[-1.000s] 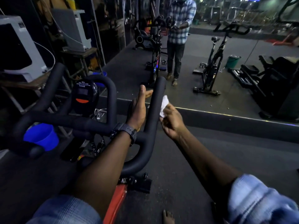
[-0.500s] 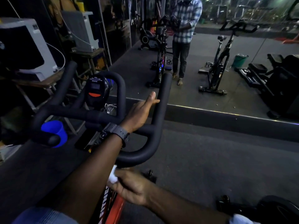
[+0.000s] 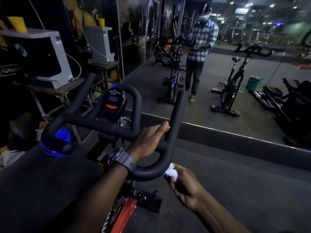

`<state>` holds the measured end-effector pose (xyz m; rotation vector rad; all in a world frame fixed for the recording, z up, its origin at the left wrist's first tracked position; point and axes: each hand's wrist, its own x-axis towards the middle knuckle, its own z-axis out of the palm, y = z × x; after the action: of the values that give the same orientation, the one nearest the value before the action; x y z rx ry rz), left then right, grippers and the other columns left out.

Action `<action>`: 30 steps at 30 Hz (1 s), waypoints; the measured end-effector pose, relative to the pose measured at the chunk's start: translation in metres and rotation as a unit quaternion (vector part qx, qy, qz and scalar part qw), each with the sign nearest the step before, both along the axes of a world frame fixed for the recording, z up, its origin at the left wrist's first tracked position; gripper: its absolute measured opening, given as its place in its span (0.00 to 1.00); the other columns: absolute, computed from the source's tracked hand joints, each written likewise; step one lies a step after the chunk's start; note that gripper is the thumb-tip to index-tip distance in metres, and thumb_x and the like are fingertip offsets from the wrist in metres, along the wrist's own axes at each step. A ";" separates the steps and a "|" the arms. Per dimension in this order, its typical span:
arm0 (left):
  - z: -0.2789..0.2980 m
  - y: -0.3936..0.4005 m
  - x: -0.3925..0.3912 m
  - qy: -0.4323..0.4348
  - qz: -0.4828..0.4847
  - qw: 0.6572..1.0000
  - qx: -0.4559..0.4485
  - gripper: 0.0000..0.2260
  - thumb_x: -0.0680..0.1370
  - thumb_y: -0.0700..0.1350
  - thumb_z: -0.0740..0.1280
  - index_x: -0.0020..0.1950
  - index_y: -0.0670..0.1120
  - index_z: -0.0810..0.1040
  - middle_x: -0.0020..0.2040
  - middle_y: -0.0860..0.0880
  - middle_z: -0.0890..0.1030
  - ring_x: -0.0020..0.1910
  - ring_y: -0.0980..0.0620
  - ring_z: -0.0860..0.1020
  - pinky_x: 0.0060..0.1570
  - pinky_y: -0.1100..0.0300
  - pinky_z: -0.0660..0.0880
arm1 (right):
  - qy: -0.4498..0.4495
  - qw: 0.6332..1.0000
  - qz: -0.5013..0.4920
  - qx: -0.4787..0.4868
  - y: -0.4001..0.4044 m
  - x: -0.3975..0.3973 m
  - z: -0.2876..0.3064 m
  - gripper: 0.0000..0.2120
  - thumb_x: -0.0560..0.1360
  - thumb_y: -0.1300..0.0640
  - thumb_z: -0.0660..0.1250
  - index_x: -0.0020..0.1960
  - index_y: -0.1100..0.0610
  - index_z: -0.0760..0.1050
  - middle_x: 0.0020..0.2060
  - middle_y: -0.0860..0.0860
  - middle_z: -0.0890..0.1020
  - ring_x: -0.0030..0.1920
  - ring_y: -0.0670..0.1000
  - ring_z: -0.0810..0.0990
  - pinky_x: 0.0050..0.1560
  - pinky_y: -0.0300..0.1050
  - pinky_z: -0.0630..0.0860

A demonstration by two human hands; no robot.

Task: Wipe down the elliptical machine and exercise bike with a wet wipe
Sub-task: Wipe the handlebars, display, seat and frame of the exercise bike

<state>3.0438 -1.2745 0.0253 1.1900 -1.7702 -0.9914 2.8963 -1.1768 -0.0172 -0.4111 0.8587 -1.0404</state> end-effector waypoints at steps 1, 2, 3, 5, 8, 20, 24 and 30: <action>-0.001 0.001 0.000 -0.013 -0.003 1.000 -0.008 0.43 0.73 0.78 0.48 0.61 0.45 0.83 0.59 0.48 0.85 0.61 0.53 0.81 0.69 0.49 0.72 | 0.031 0.999 -0.030 -0.013 -0.009 -0.003 0.000 0.10 0.76 0.71 0.62 0.45 0.62 0.80 0.39 0.53 0.80 0.34 0.44 0.76 0.31 0.30 0.74; -0.002 0.001 0.000 -0.027 -0.007 1.000 -0.015 0.44 0.73 0.79 0.47 0.59 0.44 0.83 0.57 0.46 0.85 0.60 0.50 0.81 0.68 0.47 0.72 | 0.045 0.996 -0.067 -0.026 -0.018 -0.004 0.004 0.11 0.78 0.70 0.61 0.45 0.61 0.81 0.40 0.52 0.81 0.37 0.44 0.76 0.34 0.31 0.75; -0.002 0.001 0.000 -0.034 -0.006 0.999 -0.019 0.44 0.73 0.78 0.47 0.58 0.44 0.82 0.57 0.45 0.85 0.59 0.49 0.81 0.67 0.48 0.72 | 0.040 0.993 -0.102 -0.042 -0.028 -0.006 0.010 0.11 0.79 0.68 0.61 0.45 0.61 0.80 0.39 0.51 0.81 0.38 0.44 0.76 0.37 0.31 0.76; -0.001 0.001 -0.001 -0.025 -0.004 0.999 -0.022 0.41 0.74 0.75 0.47 0.62 0.45 0.82 0.60 0.49 0.85 0.62 0.54 0.80 0.68 0.53 0.71 | 0.090 0.978 -0.148 -0.121 -0.058 -0.013 0.026 0.10 0.81 0.62 0.63 0.41 0.59 0.78 0.35 0.50 0.80 0.37 0.45 0.76 0.41 0.35 0.76; 0.008 -0.002 -0.008 0.010 0.009 1.000 -0.001 0.37 0.77 0.72 0.50 0.65 0.46 0.82 0.61 0.51 0.84 0.61 0.57 0.80 0.66 0.59 0.72 | 0.385 0.860 -0.198 -0.269 -0.122 -0.028 0.050 0.07 0.77 0.55 0.68 0.41 0.55 0.80 0.35 0.49 0.81 0.37 0.45 0.77 0.41 0.42 0.73; 0.011 0.001 0.028 -0.160 0.006 0.987 -0.006 0.15 0.80 0.57 0.61 0.51 0.50 0.83 0.48 0.53 0.86 0.50 0.54 0.82 0.56 0.48 0.77 | 0.680 0.493 -0.025 -0.543 -0.078 -0.027 0.026 0.13 0.78 0.48 0.64 0.52 0.52 0.84 0.45 0.50 0.79 0.43 0.52 0.75 0.43 0.41 0.72; 0.007 0.005 0.059 -0.106 0.074 0.991 -0.043 0.08 0.83 0.45 0.64 0.57 0.47 0.82 0.51 0.51 0.86 0.53 0.53 0.82 0.58 0.51 0.77 | 0.638 0.483 0.072 -0.595 -0.090 0.004 0.041 0.10 0.71 0.54 0.71 0.51 0.54 0.85 0.47 0.50 0.83 0.47 0.51 0.81 0.46 0.39 0.76; 0.001 0.008 0.082 -0.023 0.281 0.954 -0.101 0.14 0.80 0.48 0.59 0.54 0.43 0.82 0.51 0.45 0.85 0.51 0.48 0.80 0.51 0.56 0.72 | 0.601 0.418 0.138 -0.668 -0.120 0.099 0.069 0.07 0.75 0.60 0.67 0.50 0.62 0.80 0.48 0.57 0.81 0.47 0.55 0.79 0.42 0.48 0.75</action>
<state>3.1256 -1.2661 0.0265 1.4723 -1.3977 -0.4387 2.9954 -1.2969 0.0517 -2.8796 0.8593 -0.7598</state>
